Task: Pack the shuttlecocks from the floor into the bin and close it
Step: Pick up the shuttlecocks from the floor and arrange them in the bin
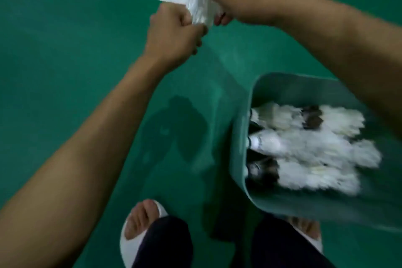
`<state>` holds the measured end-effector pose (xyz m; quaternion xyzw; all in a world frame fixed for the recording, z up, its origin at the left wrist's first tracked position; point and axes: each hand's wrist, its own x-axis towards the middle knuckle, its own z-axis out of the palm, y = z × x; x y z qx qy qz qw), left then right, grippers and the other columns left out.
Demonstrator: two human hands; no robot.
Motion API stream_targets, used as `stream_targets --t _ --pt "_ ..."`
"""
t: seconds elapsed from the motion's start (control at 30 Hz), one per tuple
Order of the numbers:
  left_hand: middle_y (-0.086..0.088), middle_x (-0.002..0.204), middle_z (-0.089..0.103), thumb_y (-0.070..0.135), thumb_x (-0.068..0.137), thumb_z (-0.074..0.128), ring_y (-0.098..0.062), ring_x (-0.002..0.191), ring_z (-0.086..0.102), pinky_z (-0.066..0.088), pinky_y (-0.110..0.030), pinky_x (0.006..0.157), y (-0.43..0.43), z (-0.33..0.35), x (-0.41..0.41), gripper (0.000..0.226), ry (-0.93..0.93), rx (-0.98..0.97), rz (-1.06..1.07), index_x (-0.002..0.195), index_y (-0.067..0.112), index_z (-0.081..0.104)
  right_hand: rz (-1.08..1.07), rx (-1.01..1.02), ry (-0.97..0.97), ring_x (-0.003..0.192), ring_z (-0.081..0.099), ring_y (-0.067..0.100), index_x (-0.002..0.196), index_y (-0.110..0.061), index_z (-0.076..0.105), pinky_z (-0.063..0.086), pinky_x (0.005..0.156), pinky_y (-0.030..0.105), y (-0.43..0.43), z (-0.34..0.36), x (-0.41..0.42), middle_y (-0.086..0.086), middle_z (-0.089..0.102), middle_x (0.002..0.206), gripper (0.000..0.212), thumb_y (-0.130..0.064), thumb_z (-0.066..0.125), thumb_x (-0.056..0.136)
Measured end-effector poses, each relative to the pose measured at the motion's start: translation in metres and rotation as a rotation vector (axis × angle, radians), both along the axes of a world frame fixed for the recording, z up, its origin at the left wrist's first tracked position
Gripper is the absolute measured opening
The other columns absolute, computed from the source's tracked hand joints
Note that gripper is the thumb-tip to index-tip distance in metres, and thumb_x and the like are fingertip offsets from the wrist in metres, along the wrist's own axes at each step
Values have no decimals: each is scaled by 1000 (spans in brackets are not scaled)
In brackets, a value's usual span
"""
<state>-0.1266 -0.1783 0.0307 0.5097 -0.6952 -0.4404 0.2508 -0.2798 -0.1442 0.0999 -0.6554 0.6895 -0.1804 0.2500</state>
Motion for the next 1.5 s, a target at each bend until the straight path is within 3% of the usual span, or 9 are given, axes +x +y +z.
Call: stream_targets --t 0.13,0.27,0.37,0.57,0.7,1.0,1.1,1.27,1.5 --pt "-1 51 45 13 78 70 -34 66 75 57 -54 51 81 44 -48 43 164 -11 -155 59 20 32 -186 70 -216 58 59 -4 106 -14 56 53 65 15 99 37 -56 -5 59 84 15 -22 44 104" --pt "-12 71 71 20 82 68 -35 68 73 57 -55 60 153 59 -70 26 84 -7 -345 90 13 44 -538 21 -375 67 74 20 115 5 65 62 61 32 191 27 -105 13 73 96 28 -8 55 93" --pt "-16 92 71 33 85 64 -39 79 69 57 -55 67 182 48 -84 47 -29 -25 -459 120 11 42 -624 124 -279 59 66 15 98 3 74 58 53 27 254 -1 -129 7 74 81 16 2 60 91" --pt "-19 83 70 43 75 69 -22 62 53 42 -34 57 223 22 -113 41 -222 -2 -507 91 6 71 -684 523 -250 31 37 6 67 -9 68 32 34 13 324 -32 -148 -1 47 38 22 1 68 87" --pt "-9 90 74 48 70 84 -19 73 61 49 -32 66 235 9 -119 44 -301 -18 -596 94 13 76 -709 641 -149 26 28 9 84 -5 75 24 33 12 327 -33 -142 -2 42 33 4 -6 78 81" --pt "-5 78 72 38 69 87 -23 77 70 53 -38 64 248 -1 -140 38 -228 -35 -541 82 7 69 -661 484 128 43 61 -4 77 -21 79 52 65 22 331 -38 -129 -14 62 42 16 -7 71 74" --pt "-3 82 74 39 70 84 -20 77 70 57 -43 71 248 -1 -129 38 -214 -32 -458 91 10 73 -526 511 83 45 66 1 78 -21 79 58 70 25 328 -47 -116 -7 71 55 23 1 71 76" --pt "4 76 74 41 70 86 -8 70 71 58 -33 65 235 -2 -108 34 -208 24 -329 86 14 75 -565 471 -108 46 68 8 82 -11 78 56 48 20 317 -65 -97 -14 65 52 18 6 74 79" --pt "5 79 76 37 74 86 -5 71 73 60 -31 69 228 -1 -107 29 -186 67 -306 90 16 75 -782 603 -566 51 69 17 91 -4 72 65 64 37 312 -68 -93 12 73 86 19 6 56 94"
